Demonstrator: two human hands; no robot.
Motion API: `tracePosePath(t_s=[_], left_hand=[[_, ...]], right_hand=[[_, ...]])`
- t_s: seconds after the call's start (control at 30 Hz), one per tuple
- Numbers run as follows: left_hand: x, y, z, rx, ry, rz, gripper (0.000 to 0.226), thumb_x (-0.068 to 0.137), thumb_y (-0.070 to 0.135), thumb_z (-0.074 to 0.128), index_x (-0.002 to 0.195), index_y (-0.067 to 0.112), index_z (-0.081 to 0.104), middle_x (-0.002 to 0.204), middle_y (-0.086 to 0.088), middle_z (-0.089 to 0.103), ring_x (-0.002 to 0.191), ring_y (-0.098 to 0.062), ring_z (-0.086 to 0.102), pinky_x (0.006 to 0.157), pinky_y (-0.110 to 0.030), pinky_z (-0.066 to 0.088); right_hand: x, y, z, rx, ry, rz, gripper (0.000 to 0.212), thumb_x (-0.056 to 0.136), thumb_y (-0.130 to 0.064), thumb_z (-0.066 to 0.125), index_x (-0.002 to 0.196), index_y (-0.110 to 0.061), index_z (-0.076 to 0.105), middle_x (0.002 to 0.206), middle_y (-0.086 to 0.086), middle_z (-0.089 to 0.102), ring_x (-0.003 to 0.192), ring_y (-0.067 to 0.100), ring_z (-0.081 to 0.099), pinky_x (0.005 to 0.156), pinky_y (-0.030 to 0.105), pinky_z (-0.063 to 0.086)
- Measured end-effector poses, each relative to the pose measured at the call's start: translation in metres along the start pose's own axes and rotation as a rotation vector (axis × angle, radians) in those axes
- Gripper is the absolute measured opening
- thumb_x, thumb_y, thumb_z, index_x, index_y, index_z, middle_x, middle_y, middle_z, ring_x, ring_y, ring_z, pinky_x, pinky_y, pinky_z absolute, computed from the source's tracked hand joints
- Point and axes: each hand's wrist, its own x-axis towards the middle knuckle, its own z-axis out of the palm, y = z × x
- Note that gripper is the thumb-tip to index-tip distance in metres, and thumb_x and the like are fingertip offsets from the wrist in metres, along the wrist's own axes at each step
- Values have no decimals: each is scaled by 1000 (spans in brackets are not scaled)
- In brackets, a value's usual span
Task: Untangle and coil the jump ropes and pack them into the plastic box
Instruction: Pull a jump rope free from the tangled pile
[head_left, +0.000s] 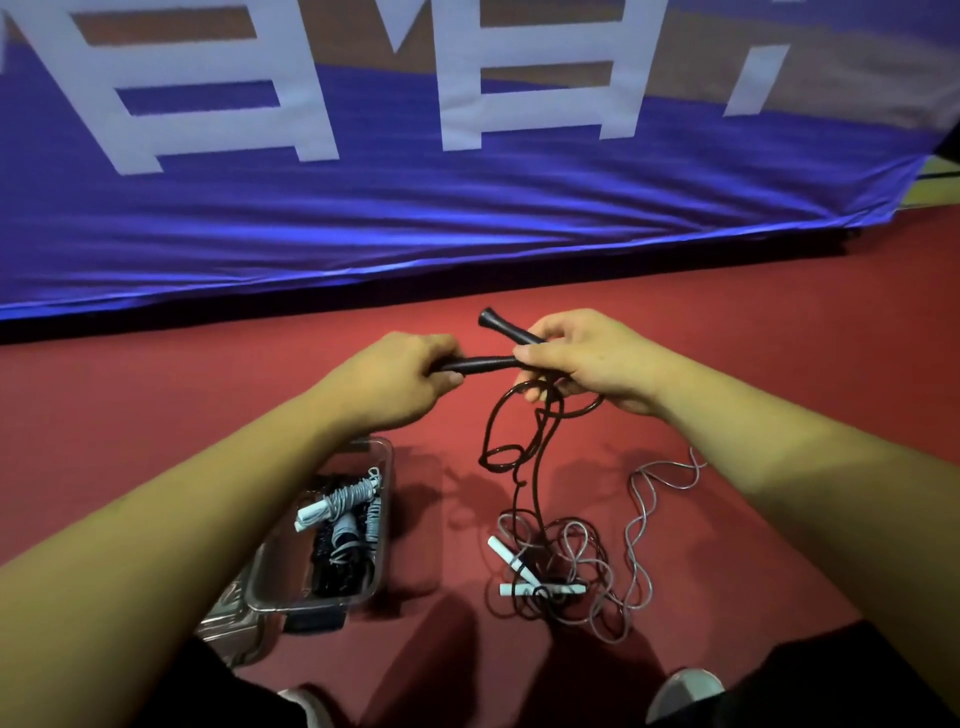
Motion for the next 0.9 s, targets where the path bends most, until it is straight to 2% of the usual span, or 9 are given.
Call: tracePosePath(t_s=[0.17, 0.27, 0.33, 0.4, 0.5, 0.57, 0.7, 0.8, 0.9], left_hand=[[-2, -8, -12, 112, 58, 111, 39, 87, 38, 68, 117, 24, 49, 80, 2, 65, 79, -26, 62, 72, -40, 51], [-7, 0, -5, 113, 81, 136, 78, 83, 43, 73, 141, 27, 23, 73, 6, 59, 73, -25, 62, 66, -40, 51], [-8, 3, -2, 112, 132, 154, 91, 83, 44, 73, 149, 37, 12, 77, 8, 62, 75, -24, 63, 66, -37, 51], [-6, -1, -1, 128, 136, 169, 74, 85, 45, 70, 146, 40, 28, 93, 3, 69, 87, -26, 65, 74, -38, 52], [-7, -4, -2, 213, 78, 186, 28, 91, 47, 60, 110, 27, 60, 87, 3, 63, 90, -29, 63, 74, -41, 50], [-9, -3, -6, 282, 79, 152, 24, 93, 49, 55, 97, 26, 60, 87, 0, 62, 88, -29, 60, 69, -38, 47], [-12, -12, -20, 329, 131, -50, 24, 93, 51, 54, 94, 27, 59, 89, -2, 63, 91, -31, 61, 68, -35, 45], [-14, -20, -27, 289, 124, -243, 24, 93, 52, 54, 97, 30, 62, 86, -2, 61, 91, -32, 61, 70, -34, 44], [-16, -29, -34, 238, 171, -355, 21, 93, 51, 55, 93, 31, 60, 87, -3, 63, 89, -31, 61, 73, -36, 46]], right_hand=[[3, -2, 3, 16, -101, 32, 25, 98, -26, 53, 115, -12, 64, 70, 3, 54, 72, 25, 67, 43, 14, 38], [4, -1, 8, -40, -125, 36, 25, 100, -32, 49, 107, -18, 67, 66, 6, 58, 63, 21, 62, 55, 29, 49], [4, -1, 11, -120, -152, -1, 29, 100, -35, 48, 93, -13, 66, 63, 7, 60, 59, 22, 57, 60, 35, 44], [3, -3, 13, -153, -180, -18, 34, 100, -35, 48, 91, -5, 62, 61, 8, 59, 56, 21, 53, 58, 33, 38], [2, -6, 11, -139, -200, 0, 42, 98, -40, 50, 95, 0, 63, 66, 10, 61, 56, 18, 53, 55, 28, 36], [2, -7, 7, -61, -176, 25, 41, 95, -39, 55, 105, -1, 65, 72, 11, 65, 57, 16, 58, 51, 23, 41], [4, 5, -7, -31, -162, 32, 22, 86, -23, 70, 97, -5, 67, 73, 5, 60, 57, 16, 54, 54, 26, 46], [4, 16, -18, -134, -249, 97, 18, 86, -13, 69, 104, -8, 69, 73, 13, 59, 50, 16, 44, 50, 26, 34], [6, 21, -20, -375, -152, 133, 17, 90, -4, 62, 104, -11, 69, 67, 13, 59, 49, 16, 46, 47, 24, 39]])
